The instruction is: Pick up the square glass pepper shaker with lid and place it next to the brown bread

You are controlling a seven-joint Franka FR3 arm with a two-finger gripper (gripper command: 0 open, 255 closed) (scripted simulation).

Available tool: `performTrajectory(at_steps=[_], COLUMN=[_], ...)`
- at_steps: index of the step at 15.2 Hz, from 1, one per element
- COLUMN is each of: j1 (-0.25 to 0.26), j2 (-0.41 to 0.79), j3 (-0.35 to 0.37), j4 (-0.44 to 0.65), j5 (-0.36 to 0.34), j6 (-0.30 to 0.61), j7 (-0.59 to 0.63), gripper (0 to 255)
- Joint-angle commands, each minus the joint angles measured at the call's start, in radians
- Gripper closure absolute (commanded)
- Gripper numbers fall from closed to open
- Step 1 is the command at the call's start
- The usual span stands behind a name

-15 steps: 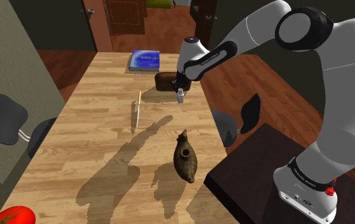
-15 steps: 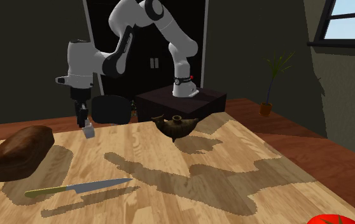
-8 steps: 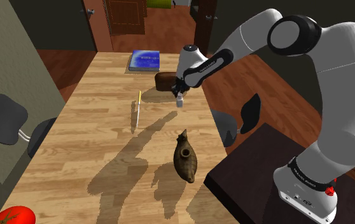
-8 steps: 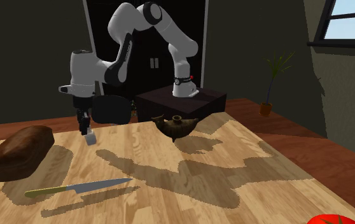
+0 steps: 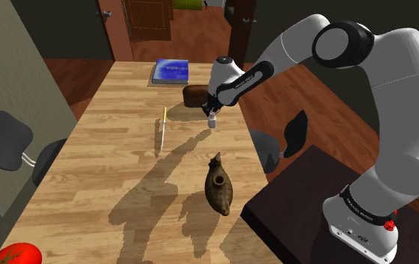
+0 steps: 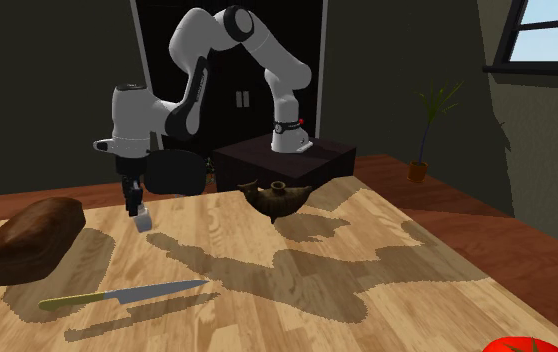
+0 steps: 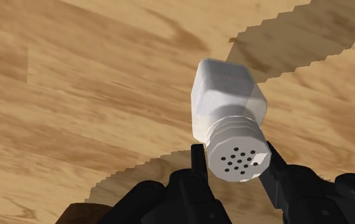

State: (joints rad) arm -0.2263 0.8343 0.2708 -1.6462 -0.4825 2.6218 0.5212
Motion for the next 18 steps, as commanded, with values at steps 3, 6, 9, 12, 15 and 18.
performTrajectory(at_steps=[3,6,9,12,15,18], j1=[0.000,0.000,-0.015,-0.030,-0.030,-0.030], j2=[0.000,0.000,-0.065,-0.120,-0.120,-0.120], j3=[0.000,0.000,0.019,0.037,0.037,0.037], j4=[0.000,0.000,-0.044,-0.077,-0.077,-0.077], j5=[0.000,0.000,0.013,0.028,0.028,0.028], j6=[0.000,0.000,-0.023,-0.046,-0.046,-0.046], j7=[0.000,0.000,-0.006,-0.014,-0.014,-0.014], gripper=[0,0,0,0,0,0])
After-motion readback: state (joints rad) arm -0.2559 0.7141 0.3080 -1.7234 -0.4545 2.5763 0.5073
